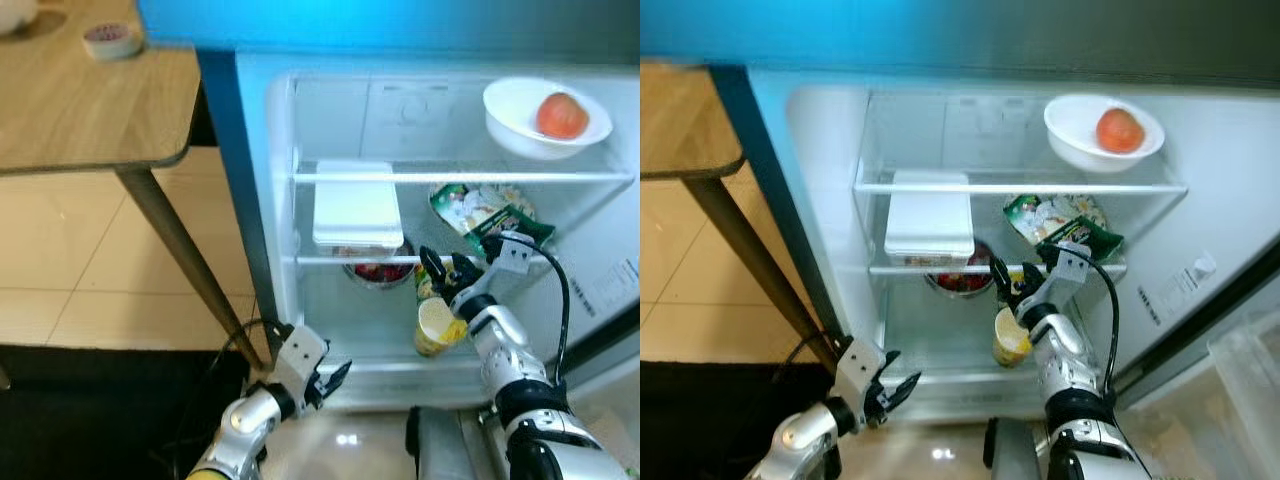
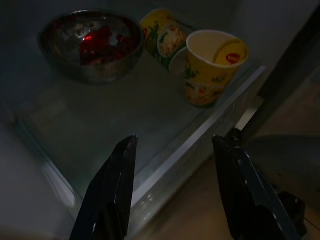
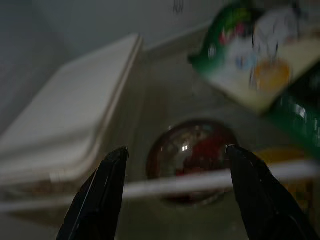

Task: Restocking fridge

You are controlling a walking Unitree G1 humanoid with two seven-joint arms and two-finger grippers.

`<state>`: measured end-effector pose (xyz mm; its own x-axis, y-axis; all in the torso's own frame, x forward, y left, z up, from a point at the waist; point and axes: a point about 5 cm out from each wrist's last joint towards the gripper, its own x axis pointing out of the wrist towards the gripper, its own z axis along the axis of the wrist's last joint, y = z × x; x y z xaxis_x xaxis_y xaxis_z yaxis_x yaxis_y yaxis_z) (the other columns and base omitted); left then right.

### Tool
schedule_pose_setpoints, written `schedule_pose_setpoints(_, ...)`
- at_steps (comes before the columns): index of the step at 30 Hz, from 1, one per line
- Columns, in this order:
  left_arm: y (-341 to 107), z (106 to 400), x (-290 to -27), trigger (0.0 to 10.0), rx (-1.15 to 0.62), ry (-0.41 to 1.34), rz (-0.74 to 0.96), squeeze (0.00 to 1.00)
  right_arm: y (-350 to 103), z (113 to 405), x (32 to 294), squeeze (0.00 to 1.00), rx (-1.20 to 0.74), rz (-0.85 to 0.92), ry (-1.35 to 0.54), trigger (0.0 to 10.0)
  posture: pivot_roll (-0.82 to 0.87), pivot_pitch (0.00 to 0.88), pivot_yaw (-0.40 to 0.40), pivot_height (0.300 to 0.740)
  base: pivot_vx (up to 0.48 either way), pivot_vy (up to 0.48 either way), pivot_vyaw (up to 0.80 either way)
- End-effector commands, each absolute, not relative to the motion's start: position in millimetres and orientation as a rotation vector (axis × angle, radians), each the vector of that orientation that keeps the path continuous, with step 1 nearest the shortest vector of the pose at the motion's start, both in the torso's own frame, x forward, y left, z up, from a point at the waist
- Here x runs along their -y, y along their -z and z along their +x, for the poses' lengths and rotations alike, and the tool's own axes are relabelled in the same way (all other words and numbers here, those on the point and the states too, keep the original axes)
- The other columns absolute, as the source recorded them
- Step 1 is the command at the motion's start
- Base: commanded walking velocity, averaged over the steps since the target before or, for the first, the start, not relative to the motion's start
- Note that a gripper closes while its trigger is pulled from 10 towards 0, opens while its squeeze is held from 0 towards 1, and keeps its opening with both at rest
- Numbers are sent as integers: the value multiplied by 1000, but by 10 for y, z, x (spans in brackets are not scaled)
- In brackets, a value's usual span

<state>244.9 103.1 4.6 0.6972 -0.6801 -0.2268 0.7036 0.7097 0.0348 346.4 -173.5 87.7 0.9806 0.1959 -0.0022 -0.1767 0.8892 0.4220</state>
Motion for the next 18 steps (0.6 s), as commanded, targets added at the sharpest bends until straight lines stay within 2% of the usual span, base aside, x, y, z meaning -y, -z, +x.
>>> schedule_pose_setpoints(1,-69,2465,-1006,10000,-191,785,130,0,-858,3462,1754,0,-43,454,-172,10000,29,52,-60,607,0,0,0)
schedule_pose_setpoints(12,-59,2454,-991,10000,-201,803,122,0,-862,3469,1765,0,-40,459,-160,10000,28,51,-61,607,0,0,0)
schedule_pose_setpoints(18,-91,2404,-889,10000,-183,902,140,0,-865,3474,1773,0,-38,451,-156,10000,25,52,-64,607,0,0,0)
